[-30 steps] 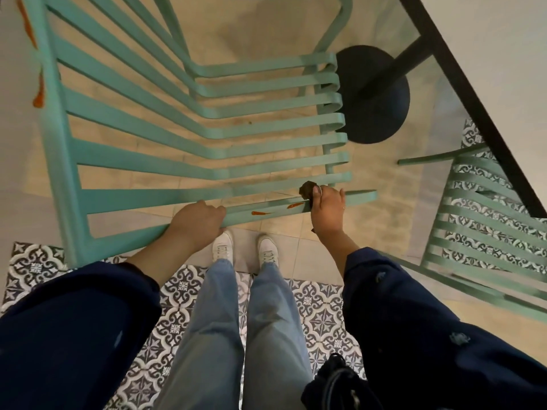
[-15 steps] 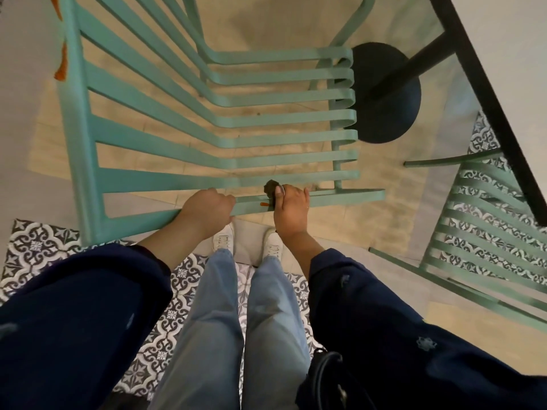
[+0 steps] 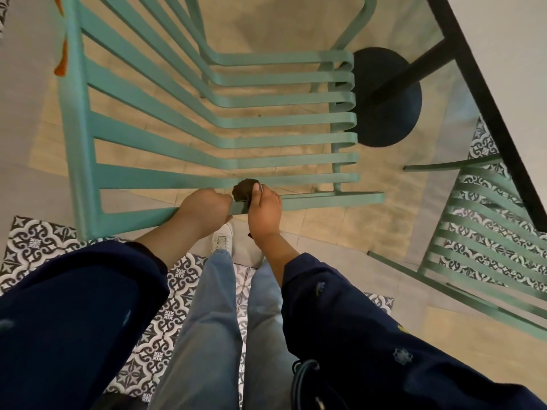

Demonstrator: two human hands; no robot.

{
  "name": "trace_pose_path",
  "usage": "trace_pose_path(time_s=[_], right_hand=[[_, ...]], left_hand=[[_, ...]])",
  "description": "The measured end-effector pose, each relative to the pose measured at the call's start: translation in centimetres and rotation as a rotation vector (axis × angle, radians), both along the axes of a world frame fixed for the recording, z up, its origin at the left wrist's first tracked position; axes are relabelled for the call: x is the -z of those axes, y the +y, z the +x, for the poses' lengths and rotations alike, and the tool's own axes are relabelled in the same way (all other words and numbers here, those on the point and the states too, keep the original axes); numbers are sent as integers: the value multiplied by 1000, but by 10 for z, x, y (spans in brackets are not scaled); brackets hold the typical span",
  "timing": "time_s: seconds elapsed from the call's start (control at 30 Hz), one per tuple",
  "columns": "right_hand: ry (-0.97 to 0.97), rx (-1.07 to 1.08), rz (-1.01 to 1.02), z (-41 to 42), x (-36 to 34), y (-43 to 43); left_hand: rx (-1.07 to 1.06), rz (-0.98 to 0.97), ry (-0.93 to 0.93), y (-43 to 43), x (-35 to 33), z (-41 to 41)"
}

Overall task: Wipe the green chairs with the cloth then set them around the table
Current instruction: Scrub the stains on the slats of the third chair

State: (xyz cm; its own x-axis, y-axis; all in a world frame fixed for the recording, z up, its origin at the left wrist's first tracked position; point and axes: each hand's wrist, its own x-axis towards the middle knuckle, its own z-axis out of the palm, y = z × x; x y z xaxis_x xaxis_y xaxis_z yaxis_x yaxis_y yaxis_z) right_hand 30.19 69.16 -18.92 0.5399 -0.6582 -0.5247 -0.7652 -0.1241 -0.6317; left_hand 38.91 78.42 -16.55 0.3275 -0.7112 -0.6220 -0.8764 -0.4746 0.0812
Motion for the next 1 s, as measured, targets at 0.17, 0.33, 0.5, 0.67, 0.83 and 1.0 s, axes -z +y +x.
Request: trace_pose_path(time_s=[0.17,0.33,0.5,0.67,0.83,1.0], right_hand=[[-178,644,674,5,-39,-34],[-376,927,788,-9,-59,-85],[-164,619,410,-24,-49,-115],[-40,174,224,-26,-29,-92],[2,-76,202,-22,-10,-56],[-17,-140,256,-20,-15,-58]], left_hand=[[0,48,6,0,-4,2],[6,64,22,-2,-7,3],[12,42,16,-3,-7,2],[2,46,10,-4,-3,3],[-17,33,5,-3,-2,1],[-19,32,-1,-2,-1,1]])
